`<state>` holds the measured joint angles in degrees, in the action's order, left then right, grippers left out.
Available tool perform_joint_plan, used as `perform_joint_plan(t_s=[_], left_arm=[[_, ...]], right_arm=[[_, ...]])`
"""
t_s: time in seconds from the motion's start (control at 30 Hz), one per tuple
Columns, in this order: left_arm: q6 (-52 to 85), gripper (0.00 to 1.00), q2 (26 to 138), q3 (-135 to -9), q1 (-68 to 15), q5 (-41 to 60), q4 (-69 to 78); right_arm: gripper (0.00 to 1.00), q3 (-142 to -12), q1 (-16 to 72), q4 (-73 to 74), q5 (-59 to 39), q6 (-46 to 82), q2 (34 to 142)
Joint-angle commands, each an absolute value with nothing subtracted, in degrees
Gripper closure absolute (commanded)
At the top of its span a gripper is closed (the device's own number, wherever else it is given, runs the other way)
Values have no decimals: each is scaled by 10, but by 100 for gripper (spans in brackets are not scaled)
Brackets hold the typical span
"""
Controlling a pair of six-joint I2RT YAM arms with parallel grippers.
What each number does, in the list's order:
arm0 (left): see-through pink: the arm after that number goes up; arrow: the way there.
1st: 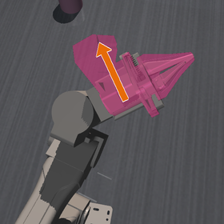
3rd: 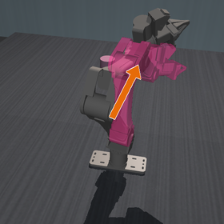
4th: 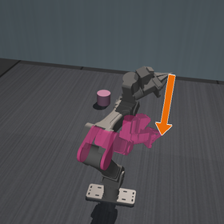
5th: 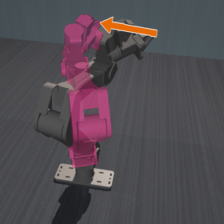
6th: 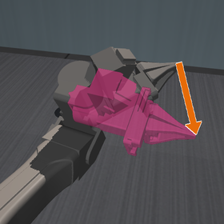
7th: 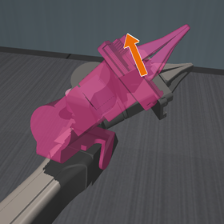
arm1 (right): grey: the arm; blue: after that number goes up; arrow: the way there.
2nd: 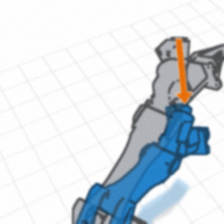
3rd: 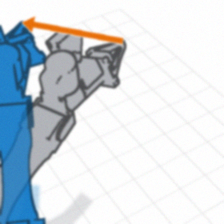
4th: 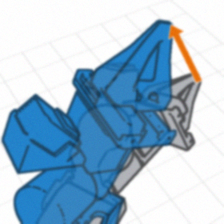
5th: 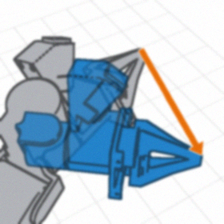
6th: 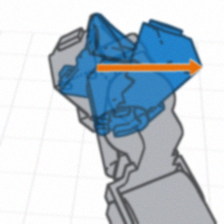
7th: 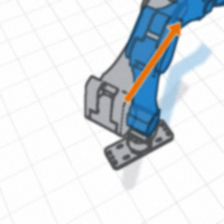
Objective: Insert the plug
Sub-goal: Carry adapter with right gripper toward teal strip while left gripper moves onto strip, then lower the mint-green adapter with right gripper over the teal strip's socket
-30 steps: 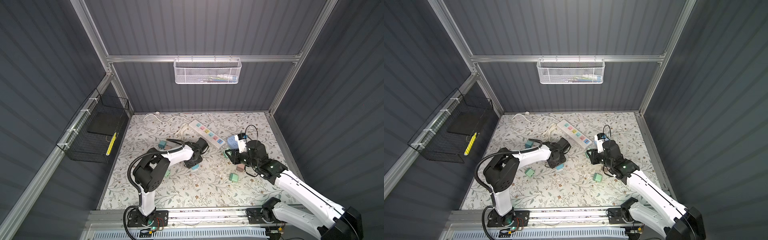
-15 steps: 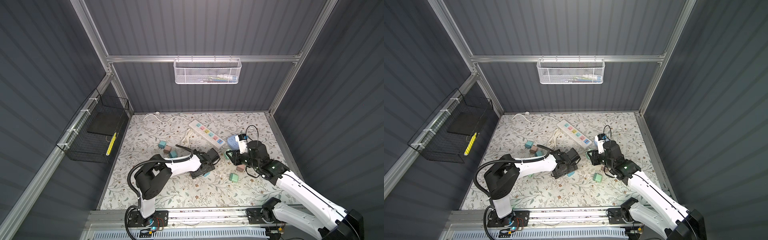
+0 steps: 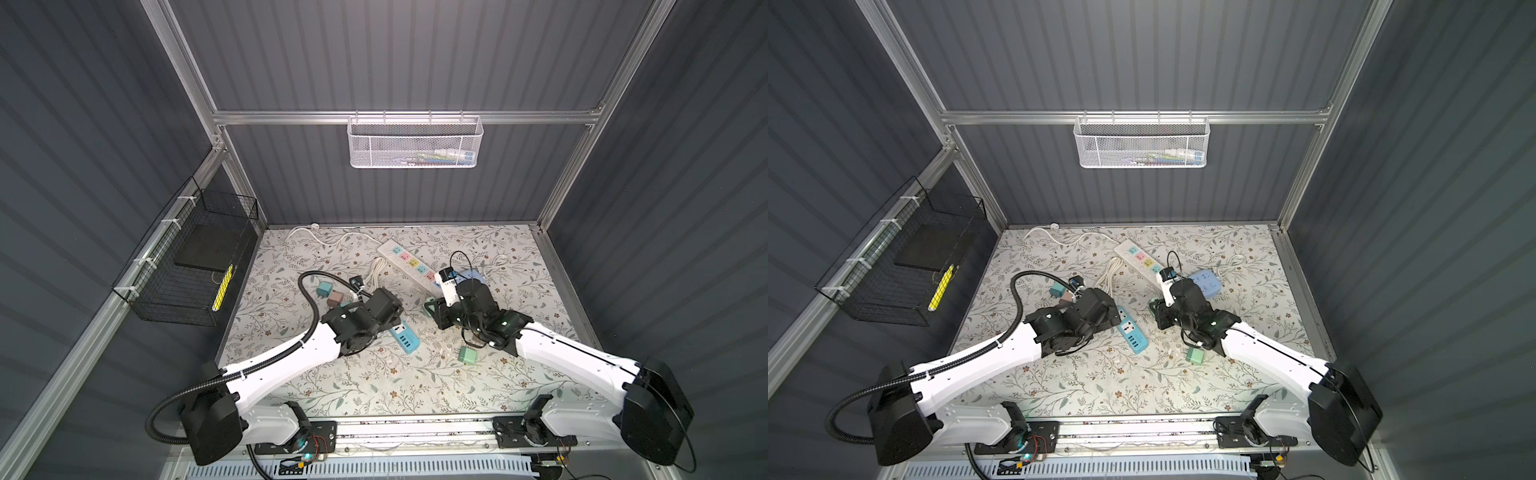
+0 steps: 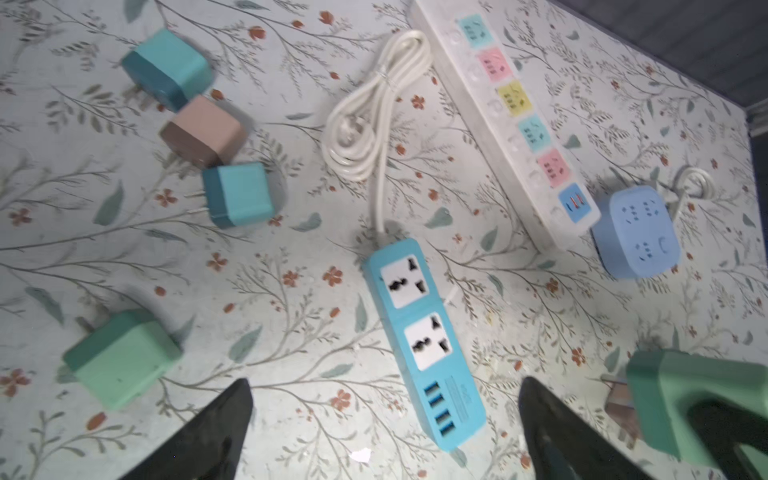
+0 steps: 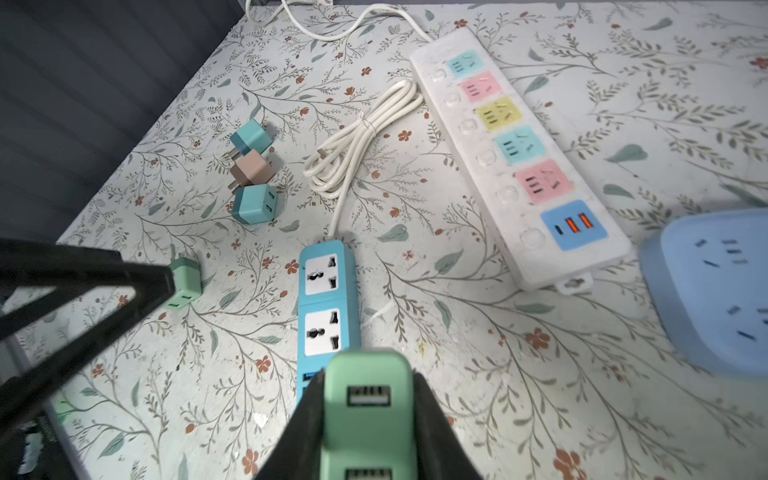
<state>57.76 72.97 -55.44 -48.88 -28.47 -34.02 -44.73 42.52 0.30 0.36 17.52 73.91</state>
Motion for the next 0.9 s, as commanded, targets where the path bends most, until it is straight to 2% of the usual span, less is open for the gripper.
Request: perform_joint_plan(t_s=[0.0,0.3,0.4,0.87], left_arm=[[524,0,704,-505,-433,-268,-338],[514,0,643,-455,-424,-279,-332],[528,0,630,-435,-424,-280,-320],[503,0,626,-443,-423,-283,-305]], right_arm=[[81,-454,451,129,47,133,790],[82,-525,482,165,36,108,948],[82,-523,483,210,40,115,970],[82,-558,484,197,36,105,1036]])
